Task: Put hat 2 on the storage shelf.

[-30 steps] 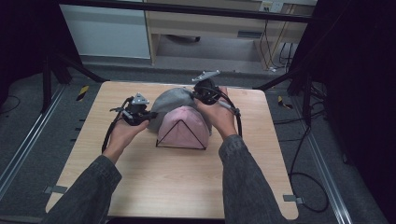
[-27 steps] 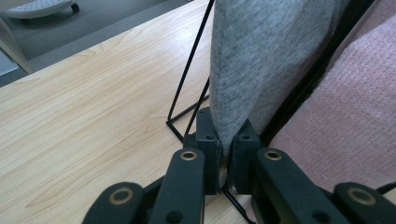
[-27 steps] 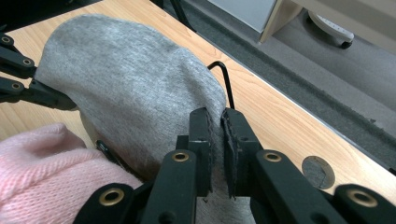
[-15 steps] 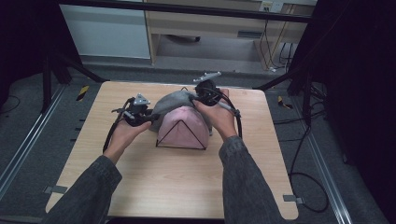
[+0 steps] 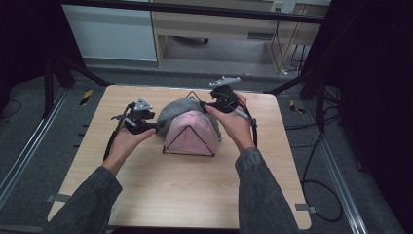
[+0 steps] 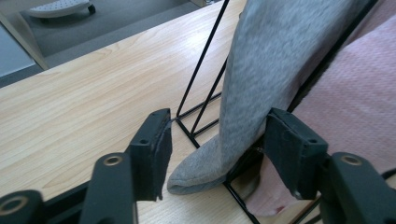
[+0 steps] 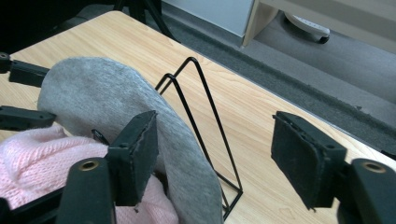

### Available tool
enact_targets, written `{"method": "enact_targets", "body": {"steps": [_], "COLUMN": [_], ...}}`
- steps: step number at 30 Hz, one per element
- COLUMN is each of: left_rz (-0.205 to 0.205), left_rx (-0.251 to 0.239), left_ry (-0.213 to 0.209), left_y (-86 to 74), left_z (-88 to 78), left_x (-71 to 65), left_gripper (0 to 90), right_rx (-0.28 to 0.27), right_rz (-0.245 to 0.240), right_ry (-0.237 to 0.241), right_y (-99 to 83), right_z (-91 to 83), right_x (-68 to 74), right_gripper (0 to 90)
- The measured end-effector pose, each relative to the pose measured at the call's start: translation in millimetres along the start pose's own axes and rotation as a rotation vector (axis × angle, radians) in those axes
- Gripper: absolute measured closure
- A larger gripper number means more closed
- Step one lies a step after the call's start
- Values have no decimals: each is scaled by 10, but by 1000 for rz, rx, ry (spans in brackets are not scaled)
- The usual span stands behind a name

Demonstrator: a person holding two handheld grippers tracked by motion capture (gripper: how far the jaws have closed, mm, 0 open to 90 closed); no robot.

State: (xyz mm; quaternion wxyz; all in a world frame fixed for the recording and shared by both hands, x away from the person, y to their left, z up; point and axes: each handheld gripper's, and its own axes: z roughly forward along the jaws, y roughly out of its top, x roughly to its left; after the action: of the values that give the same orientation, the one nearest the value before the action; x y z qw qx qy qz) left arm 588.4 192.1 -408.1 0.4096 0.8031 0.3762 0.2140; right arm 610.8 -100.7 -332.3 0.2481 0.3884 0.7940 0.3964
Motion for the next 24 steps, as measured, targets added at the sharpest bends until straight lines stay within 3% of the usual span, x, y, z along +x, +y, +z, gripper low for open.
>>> {"method": "enact_targets", "body": {"steps": [7,13,19,24], "left_rz": [-3,-9,10,34], "left_rx": [-22,-3,90,181], "left_ry": [-9,-2,-18,-43], "left_y": [-18,-188,-505,-810], "left_z": [-167,-375,-503,-528], "left_x": [-43,-46,-85,-138], "left_gripper": [249,133,74,49], "right_rx": [-32,-59,-59,-2], "right_rz": [30,71,125,157], "right_ry": [-3,-18,-36,-39], "right_y": [-59,-303,-712,-1198], "right_z": [-164,-430,-646,-696], "right_x": [-18,-91,-157,-184], "right_gripper": [248,181,122,89]}}
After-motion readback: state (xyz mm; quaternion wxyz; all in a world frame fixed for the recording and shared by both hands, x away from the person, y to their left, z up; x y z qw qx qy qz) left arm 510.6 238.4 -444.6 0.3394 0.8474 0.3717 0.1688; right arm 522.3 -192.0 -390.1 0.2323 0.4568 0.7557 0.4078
